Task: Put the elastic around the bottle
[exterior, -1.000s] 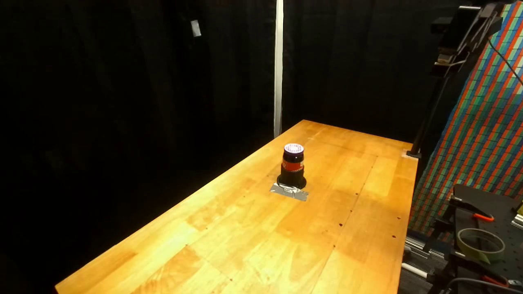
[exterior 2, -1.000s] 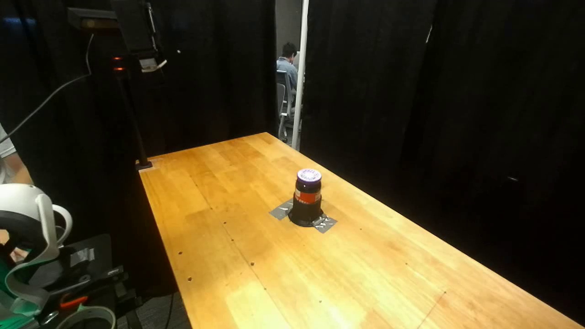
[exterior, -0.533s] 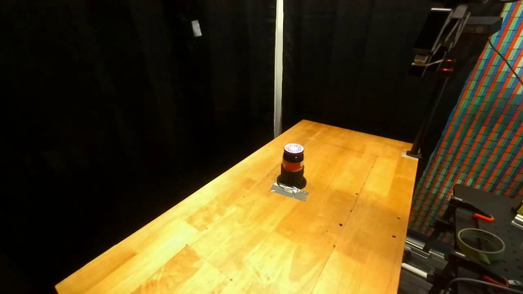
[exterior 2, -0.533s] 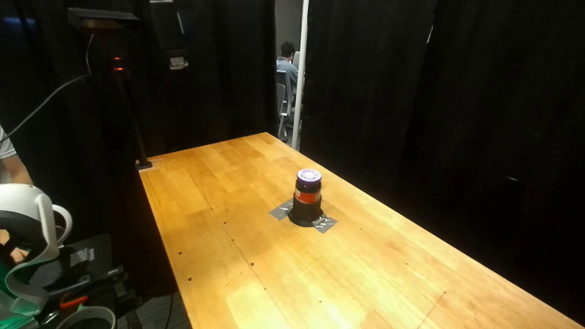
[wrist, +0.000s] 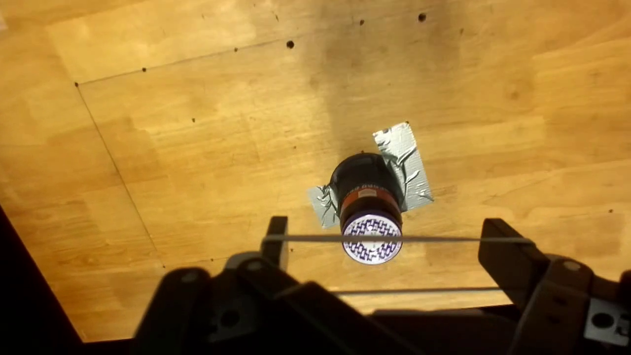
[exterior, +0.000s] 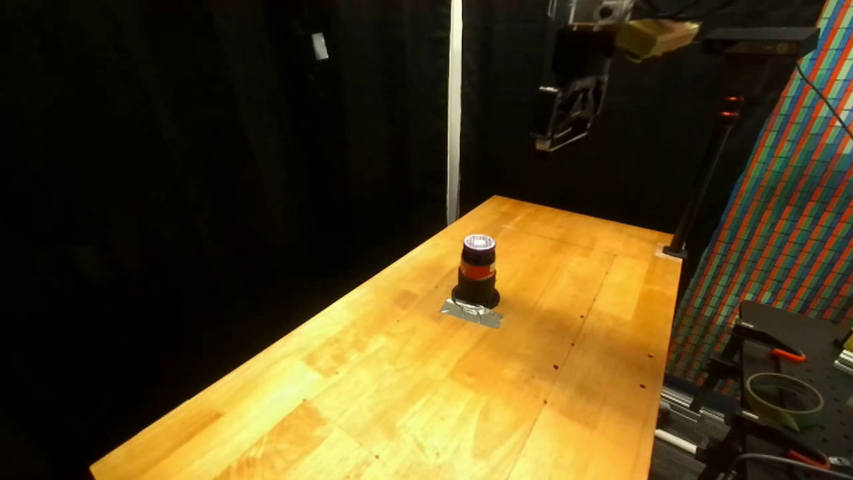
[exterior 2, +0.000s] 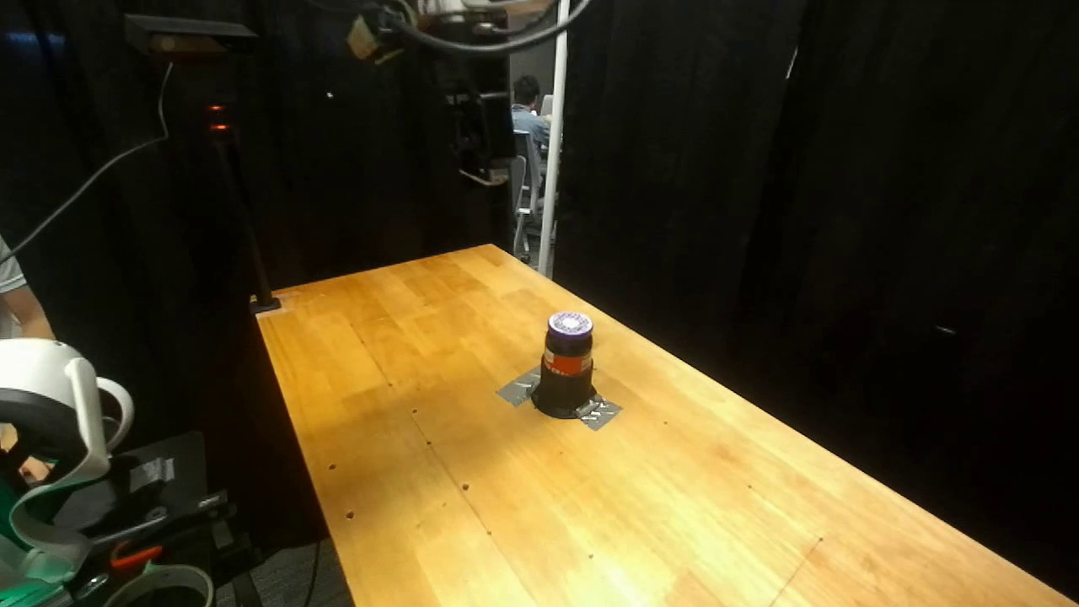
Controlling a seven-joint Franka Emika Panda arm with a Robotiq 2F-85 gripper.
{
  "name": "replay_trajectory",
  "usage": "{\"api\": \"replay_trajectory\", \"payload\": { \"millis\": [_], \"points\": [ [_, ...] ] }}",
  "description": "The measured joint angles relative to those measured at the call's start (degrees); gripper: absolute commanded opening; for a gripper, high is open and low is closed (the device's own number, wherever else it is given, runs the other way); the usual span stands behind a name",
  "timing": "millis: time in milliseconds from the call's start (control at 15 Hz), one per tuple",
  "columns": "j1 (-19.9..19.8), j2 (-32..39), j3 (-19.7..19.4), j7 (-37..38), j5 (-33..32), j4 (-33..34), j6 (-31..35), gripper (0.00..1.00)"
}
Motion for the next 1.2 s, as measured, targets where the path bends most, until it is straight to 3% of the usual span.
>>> {"api": "replay_trajectory", "payload": {
  "millis": [267, 600, 867, 1200],
  "points": [
    [2.6, 14.7, -4.4, 3.6, -5.0, 10.3, 2.1, 1.00],
    [7.0, 30.2, -10.5, 5.0, -4.7, 23.8, 3.9, 1.00],
    [9.4, 37.9, -13.8, 6.4, -3.6, 31.2, 4.3, 1.00],
    [9.7, 43.7, -14.6, 6.3, 1.4, 36.2, 3.6, 1.00]
  ]
}}
